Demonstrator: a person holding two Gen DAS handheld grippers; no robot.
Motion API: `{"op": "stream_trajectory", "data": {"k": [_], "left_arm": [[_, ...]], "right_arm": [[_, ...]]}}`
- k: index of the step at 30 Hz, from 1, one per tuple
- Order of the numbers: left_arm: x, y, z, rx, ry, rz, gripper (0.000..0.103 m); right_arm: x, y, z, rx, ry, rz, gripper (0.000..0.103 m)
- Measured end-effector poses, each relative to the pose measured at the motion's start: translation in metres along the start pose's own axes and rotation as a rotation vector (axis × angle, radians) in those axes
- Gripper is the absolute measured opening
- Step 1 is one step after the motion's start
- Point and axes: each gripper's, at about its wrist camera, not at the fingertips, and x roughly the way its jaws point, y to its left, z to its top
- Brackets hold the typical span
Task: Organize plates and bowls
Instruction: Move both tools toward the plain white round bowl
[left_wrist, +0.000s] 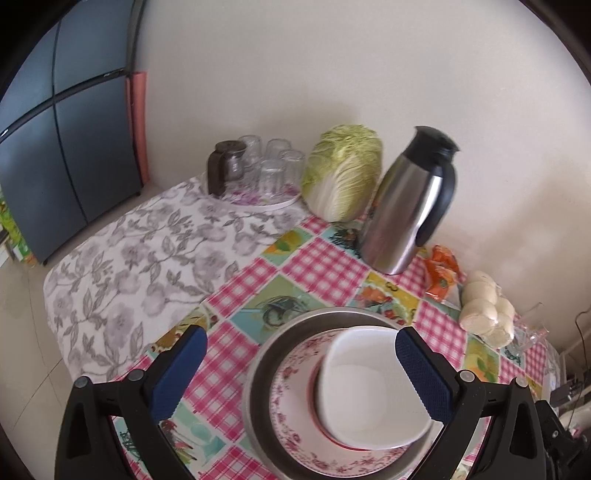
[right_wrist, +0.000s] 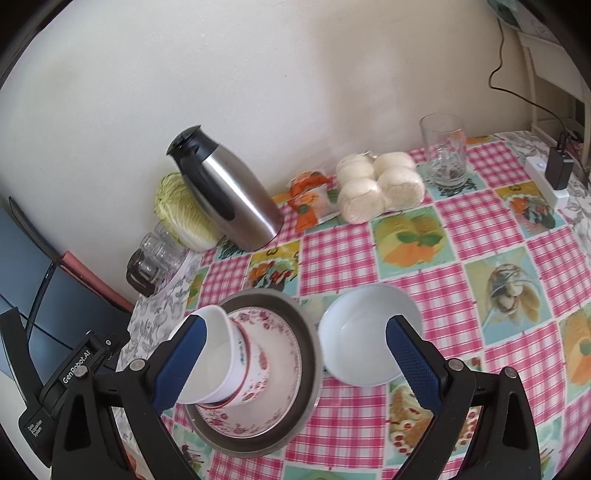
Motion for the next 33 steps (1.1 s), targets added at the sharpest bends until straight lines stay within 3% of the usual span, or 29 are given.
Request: {"op": "stream_trajectory", "data": {"k": [7, 13, 17, 25, 33], "left_arm": [[-0.010, -0.037, -0.012, 0.059, 0.023, -0.177, 0.103], [-0.026, -0.079, -0.030, 0.164, -0.013, -0.326, 0.103], [-0.030, -0.110, -0.047, 0.230, 0.032, -0.397, 0.103], [-0.020, -0.149, -0.077, 0.274, 0.115, -0.422, 0.103], [0.018, -0.160, -0.109, 0.209, 0.327, -0.453, 0.101]], "right_arm": [[-0.023, -0.035, 0.010, 0.025, -0.057, -0.042, 0.098], [-0.036, -0.055, 0.016, 0.016, -0.082, -0.092, 0.098], [-0.042, -0.071, 0.018, 0.040, -0.095, -0.107, 0.098], [-0.049, -0.111, 0.021, 0.123, -0.096, -0.144, 0.098], [-0.046, -0.141, 0.020, 0.172, -0.076, -0.177, 0.098]]}}
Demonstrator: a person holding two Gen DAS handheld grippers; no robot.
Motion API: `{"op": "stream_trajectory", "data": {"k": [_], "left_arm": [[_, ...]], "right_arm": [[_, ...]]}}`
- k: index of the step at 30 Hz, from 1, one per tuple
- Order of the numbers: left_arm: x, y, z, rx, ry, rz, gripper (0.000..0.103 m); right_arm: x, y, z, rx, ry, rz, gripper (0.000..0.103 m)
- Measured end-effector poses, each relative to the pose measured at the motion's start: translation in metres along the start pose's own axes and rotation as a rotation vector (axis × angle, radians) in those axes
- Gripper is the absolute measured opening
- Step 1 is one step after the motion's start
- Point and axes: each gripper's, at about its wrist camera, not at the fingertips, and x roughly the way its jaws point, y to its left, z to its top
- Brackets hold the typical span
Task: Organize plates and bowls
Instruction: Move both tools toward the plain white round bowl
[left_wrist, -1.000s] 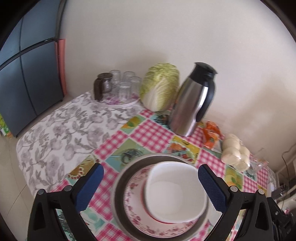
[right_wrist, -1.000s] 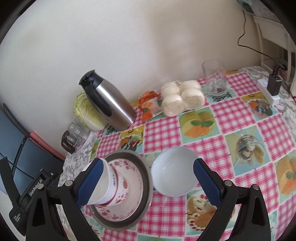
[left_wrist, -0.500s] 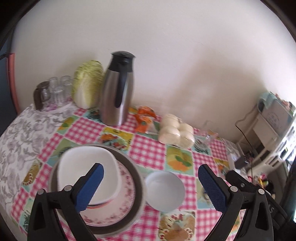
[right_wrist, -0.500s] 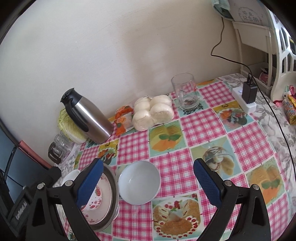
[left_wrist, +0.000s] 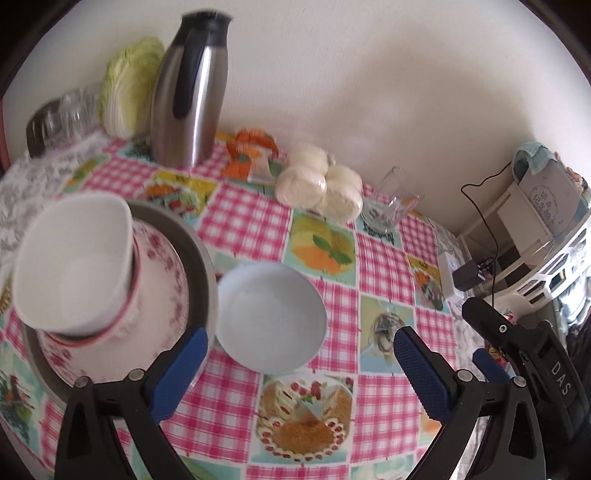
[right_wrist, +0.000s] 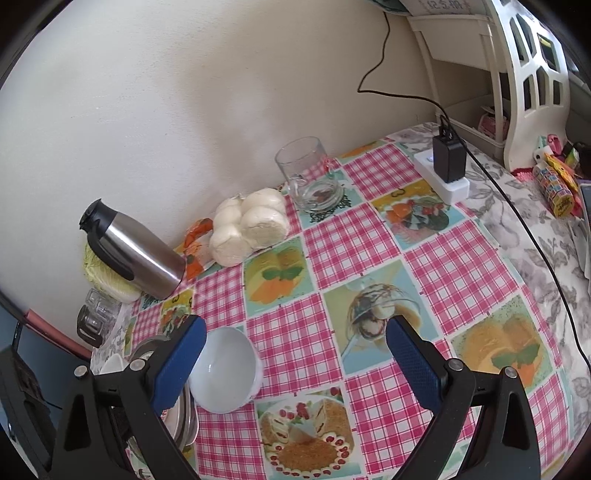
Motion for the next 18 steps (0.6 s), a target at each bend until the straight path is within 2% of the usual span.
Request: {"op": "stream_trajectory", "data": {"k": [7, 10, 12, 15, 18], "left_arm": [[0.030, 0.017, -0.009, -0.138, 0.100, 0.012, 0.092], [0.035, 0.025, -0.012, -0.207, 0.095, 0.031, 0.091], [0.037, 0.028, -0.014, -0.234, 0.087, 0.038, 0.087], [0.041, 0.035, -0.016, -0.285, 0.079, 0.048, 0.084], [0.046, 0.041, -0.020, -0.334, 0.084, 0.049, 0.081]], "right_arm": [[0.019, -0.012, -0.001, 0.022, 0.035, 0.000, 0.098], [0.030, -0.019, -0.003, 0.041, 0.051, 0.011, 0.098], [0.039, -0.021, -0.006, 0.048, 0.072, 0.024, 0.097], [0.051, -0.020, -0.010, 0.045, 0.094, 0.039, 0.094], [0.064, -0.011, -0.015, 0.016, 0.127, 0.043, 0.082]]}}
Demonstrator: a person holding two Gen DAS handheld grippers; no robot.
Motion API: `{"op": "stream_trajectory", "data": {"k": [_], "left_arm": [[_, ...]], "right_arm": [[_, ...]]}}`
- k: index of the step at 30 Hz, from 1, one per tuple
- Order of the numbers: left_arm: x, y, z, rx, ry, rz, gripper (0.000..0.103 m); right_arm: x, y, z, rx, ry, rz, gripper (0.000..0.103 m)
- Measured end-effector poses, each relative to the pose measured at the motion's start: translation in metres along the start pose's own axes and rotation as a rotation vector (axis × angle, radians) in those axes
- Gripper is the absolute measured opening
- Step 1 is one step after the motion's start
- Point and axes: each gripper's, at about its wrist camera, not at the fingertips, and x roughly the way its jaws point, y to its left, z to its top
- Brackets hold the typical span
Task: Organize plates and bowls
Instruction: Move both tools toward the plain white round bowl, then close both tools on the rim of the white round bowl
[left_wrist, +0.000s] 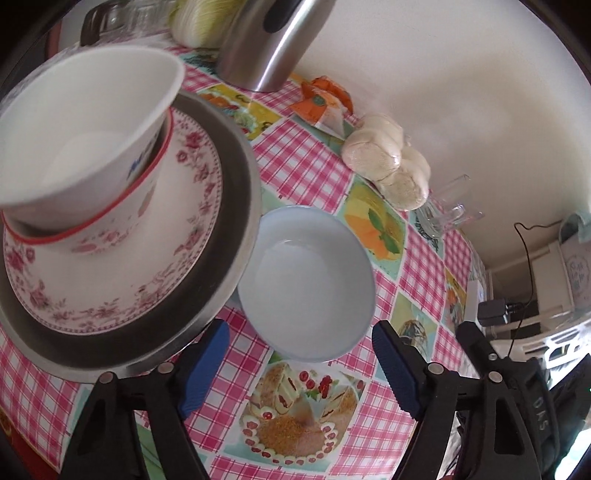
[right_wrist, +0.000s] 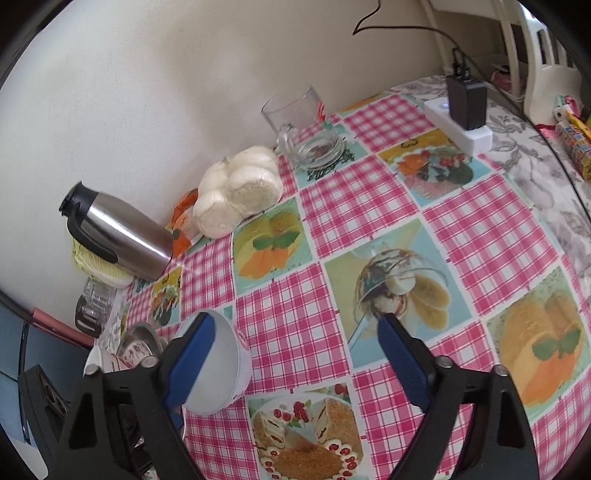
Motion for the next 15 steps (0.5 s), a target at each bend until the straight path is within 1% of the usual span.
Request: {"op": "stream_trajectory", "data": {"k": [1, 3, 5, 9, 11, 15], "left_arm": [[0.002, 0.001, 0.000, -0.010, 0.002, 0.002, 0.081], [0.005, 0.002, 0.000, -0.021, 0.009, 0.012, 0.081], [0.007, 0.005, 0.000, -0.037, 0.006, 0.015, 0.081], [0.008, 0.011, 0.000, -0.081, 0.007, 0.013, 0.081], [0.010, 0.013, 0.000, -0.095, 0.007, 0.020, 0.080], [0.010, 0.012, -0.002, -0.102, -0.005, 0.022, 0.079]], "right_arm": [[0.004, 0.003, -0.001, -0.013, 0.012, -0.002, 0.077], [0.014, 0.009, -0.003, -0.038, 0.037, -0.006, 0.074], [0.023, 0.012, -0.006, -0.056, 0.062, -0.003, 0.065], [0.038, 0.020, -0.012, -0.087, 0.105, 0.001, 0.056], [0.043, 0.023, -0.014, -0.096, 0.118, 0.002, 0.049], [0.052, 0.028, -0.018, -0.110, 0.141, 0.012, 0.040]]}}
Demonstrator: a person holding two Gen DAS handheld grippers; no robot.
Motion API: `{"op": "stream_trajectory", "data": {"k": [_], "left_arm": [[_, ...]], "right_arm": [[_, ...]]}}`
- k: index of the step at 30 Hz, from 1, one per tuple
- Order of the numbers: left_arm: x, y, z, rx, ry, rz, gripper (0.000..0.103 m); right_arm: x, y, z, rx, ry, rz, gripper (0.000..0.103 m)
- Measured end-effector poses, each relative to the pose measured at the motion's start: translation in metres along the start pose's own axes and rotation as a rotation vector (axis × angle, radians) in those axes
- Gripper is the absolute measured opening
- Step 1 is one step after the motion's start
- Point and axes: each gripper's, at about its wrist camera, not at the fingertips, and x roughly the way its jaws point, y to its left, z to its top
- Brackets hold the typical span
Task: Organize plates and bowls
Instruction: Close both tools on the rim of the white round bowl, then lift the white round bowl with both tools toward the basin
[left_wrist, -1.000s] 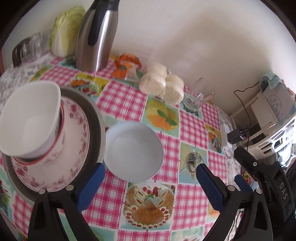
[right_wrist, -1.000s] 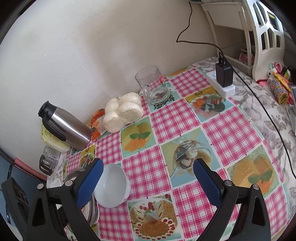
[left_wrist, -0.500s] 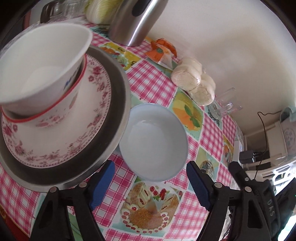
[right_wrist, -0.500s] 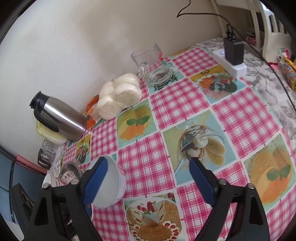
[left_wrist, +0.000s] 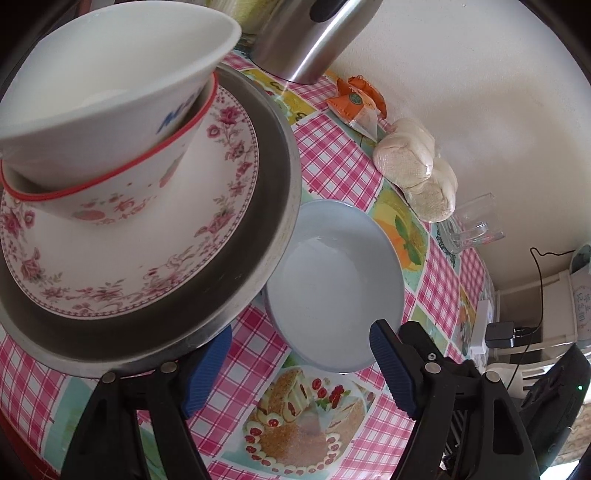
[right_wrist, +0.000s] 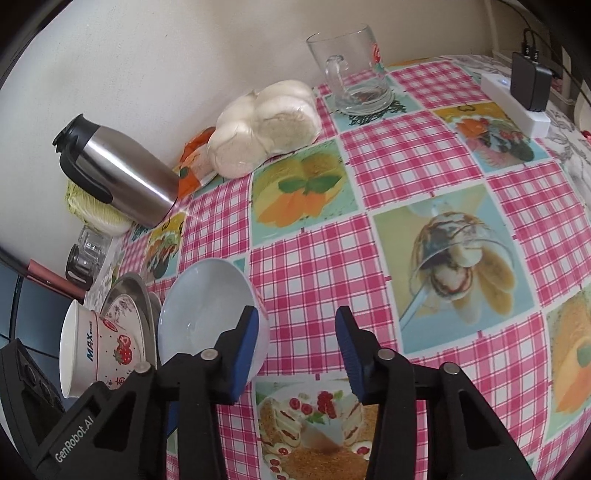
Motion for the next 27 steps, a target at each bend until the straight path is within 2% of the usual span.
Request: {"op": "stream_trajectory", "data": {"k": [6, 13, 24, 27], "left_arm": [[0.000, 0.001, -0.002, -0.015, -0.017, 0.004, 0.078], [-0.003, 0.005, -0.004, -0.031, -0.020, 0.004, 0.077], [-0.005, 0.013, -0.003, -0.087, -0.011, -0.007, 0.077], [-0.005, 0.014, -0.004, -0.091, -0.010, 0.000, 0.077]], "right_arm": [[0.003, 0.003, 0.001, -0.004, -0.002, 0.017, 0.034], [0.005, 0.011, 0.002, -0.018, -0.015, 0.047, 0.015], [0.007, 0.016, 0.002, -0.011, 0.014, 0.097, 0.014], [0.013, 0.019, -0.001, -0.018, 0.028, 0.076, 0.014]]}}
